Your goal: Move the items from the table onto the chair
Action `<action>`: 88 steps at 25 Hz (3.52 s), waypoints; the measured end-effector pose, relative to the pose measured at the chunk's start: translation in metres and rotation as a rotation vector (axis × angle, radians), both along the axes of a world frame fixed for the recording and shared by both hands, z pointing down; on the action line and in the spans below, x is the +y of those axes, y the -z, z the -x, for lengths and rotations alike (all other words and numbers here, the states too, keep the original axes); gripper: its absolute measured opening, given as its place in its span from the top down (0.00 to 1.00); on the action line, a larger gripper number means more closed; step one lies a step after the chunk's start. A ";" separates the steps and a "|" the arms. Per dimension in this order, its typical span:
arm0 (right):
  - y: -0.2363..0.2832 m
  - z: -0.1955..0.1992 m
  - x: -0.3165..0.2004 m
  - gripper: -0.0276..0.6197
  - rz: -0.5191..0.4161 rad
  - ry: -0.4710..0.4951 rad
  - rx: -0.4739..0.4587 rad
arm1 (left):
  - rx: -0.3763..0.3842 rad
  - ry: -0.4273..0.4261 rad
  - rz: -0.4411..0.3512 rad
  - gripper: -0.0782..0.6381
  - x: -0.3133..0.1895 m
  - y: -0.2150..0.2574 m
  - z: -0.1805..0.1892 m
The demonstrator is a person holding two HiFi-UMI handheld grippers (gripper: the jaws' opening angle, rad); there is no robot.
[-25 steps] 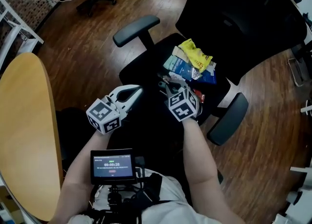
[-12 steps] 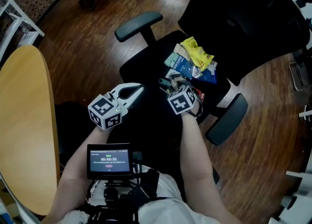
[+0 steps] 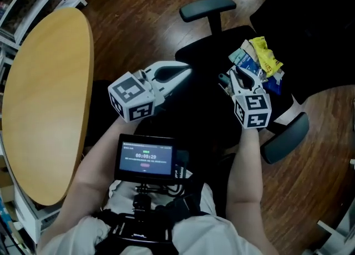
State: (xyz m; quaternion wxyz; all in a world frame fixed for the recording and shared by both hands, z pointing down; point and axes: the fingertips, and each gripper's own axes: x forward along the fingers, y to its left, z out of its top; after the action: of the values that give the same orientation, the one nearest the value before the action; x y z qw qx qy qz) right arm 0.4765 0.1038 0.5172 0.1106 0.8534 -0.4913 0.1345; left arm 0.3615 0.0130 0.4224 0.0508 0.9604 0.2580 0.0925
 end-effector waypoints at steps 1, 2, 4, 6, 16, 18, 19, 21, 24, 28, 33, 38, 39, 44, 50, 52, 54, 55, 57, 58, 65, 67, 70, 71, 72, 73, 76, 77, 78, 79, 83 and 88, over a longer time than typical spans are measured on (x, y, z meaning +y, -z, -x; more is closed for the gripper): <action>0.013 0.006 -0.008 0.95 -0.039 0.022 0.010 | -0.002 0.022 0.001 0.88 -0.007 0.009 0.006; 0.026 0.015 -0.018 0.96 -0.077 0.052 0.011 | -0.002 0.045 -0.001 0.88 -0.014 0.018 0.014; 0.056 0.044 -0.044 0.96 -0.162 0.144 -0.007 | 0.003 0.085 -0.005 0.88 -0.029 0.037 0.033; 0.093 0.080 -0.075 0.96 -0.269 0.252 -0.035 | 0.009 0.127 -0.014 0.88 -0.045 0.058 0.055; 0.262 0.175 -0.195 0.96 -0.633 0.673 -0.097 | 0.100 0.358 -0.006 0.88 -0.118 0.145 0.117; 0.269 0.198 -0.204 0.96 -0.660 0.711 -0.166 | 0.041 0.402 0.018 0.88 -0.119 0.152 0.140; 0.264 0.219 -0.206 0.96 -0.663 0.726 -0.227 | -0.004 0.434 0.034 0.88 -0.119 0.151 0.162; 0.253 0.253 -0.217 0.96 -0.653 0.766 -0.301 | -0.036 0.510 0.041 0.88 -0.127 0.151 0.197; 0.258 0.272 -0.243 0.96 -0.624 0.844 -0.255 | 0.045 0.576 0.008 0.88 -0.149 0.164 0.215; 0.267 0.315 -0.270 0.96 -0.600 0.949 -0.231 | 0.075 0.674 -0.052 0.88 -0.175 0.171 0.253; 0.265 0.367 -0.297 0.96 -0.554 1.046 -0.229 | 0.075 0.777 -0.056 0.88 -0.202 0.167 0.301; 0.266 0.421 -0.319 0.96 -0.530 1.141 -0.238 | 0.068 0.884 -0.072 0.88 -0.221 0.164 0.356; 0.265 0.433 -0.323 0.96 -0.524 1.164 -0.240 | 0.065 0.910 -0.078 0.88 -0.224 0.162 0.369; 0.257 0.475 -0.335 0.96 -0.499 1.245 -0.226 | 0.067 1.018 -0.107 0.88 -0.240 0.147 0.420; 0.263 0.513 -0.353 0.96 -0.468 1.297 -0.188 | 0.091 1.101 -0.198 0.88 -0.260 0.143 0.470; 0.260 0.535 -0.355 0.96 -0.446 1.322 -0.204 | 0.076 1.137 -0.195 0.88 -0.261 0.140 0.494; 0.254 0.558 -0.356 0.96 -0.405 1.351 -0.207 | 0.063 1.171 -0.193 0.88 -0.261 0.138 0.516; 0.251 0.568 -0.356 0.96 -0.382 1.366 -0.201 | 0.062 1.185 -0.196 0.88 -0.261 0.138 0.525; 0.247 0.585 -0.358 0.96 -0.348 1.393 -0.186 | 0.070 1.205 -0.203 0.88 -0.261 0.140 0.539; 0.245 0.591 -0.359 0.96 -0.337 1.404 -0.182 | 0.074 1.210 -0.207 0.88 -0.262 0.140 0.543; 0.231 0.624 -0.368 0.96 -0.275 1.438 -0.176 | 0.058 1.215 -0.201 0.88 -0.275 0.131 0.559; 0.229 0.631 -0.376 0.96 -0.265 1.443 -0.163 | 0.056 1.205 -0.194 0.88 -0.285 0.126 0.560; 0.220 0.641 -0.382 0.96 -0.238 1.452 -0.173 | 0.046 1.195 -0.151 0.88 -0.291 0.117 0.565; 0.217 0.643 -0.382 0.96 -0.229 1.455 -0.179 | 0.047 1.195 -0.139 0.88 -0.291 0.115 0.566; 0.214 0.644 -0.382 0.96 -0.221 1.458 -0.184 | 0.047 1.196 -0.133 0.88 -0.291 0.115 0.567; 0.212 0.645 -0.382 0.96 -0.212 1.461 -0.186 | 0.044 1.196 -0.131 0.88 -0.292 0.114 0.567; 0.205 0.648 -0.384 0.96 -0.184 1.469 -0.171 | 0.022 1.195 -0.123 0.88 -0.295 0.111 0.567; 0.204 0.649 -0.384 0.96 -0.178 1.471 -0.164 | 0.008 1.199 -0.118 0.88 -0.296 0.108 0.567; 0.204 0.649 -0.384 0.96 -0.175 1.469 -0.160 | -0.006 1.206 -0.112 0.88 -0.299 0.105 0.568; 0.203 0.648 -0.385 0.96 -0.174 1.463 -0.160 | -0.016 1.213 -0.106 0.88 -0.301 0.104 0.569; 0.205 0.646 -0.389 0.96 -0.178 1.443 -0.156 | -0.023 1.227 -0.102 0.88 -0.305 0.105 0.573; 0.206 0.646 -0.390 0.96 -0.173 1.443 -0.155 | -0.022 1.212 -0.095 0.88 -0.305 0.107 0.570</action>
State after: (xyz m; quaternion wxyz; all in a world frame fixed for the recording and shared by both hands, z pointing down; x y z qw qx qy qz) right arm -0.1695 -0.2857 0.3112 0.0688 0.3110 -0.9467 0.0486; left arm -0.2083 -0.2915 0.3157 0.0539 0.9364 -0.3400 0.0685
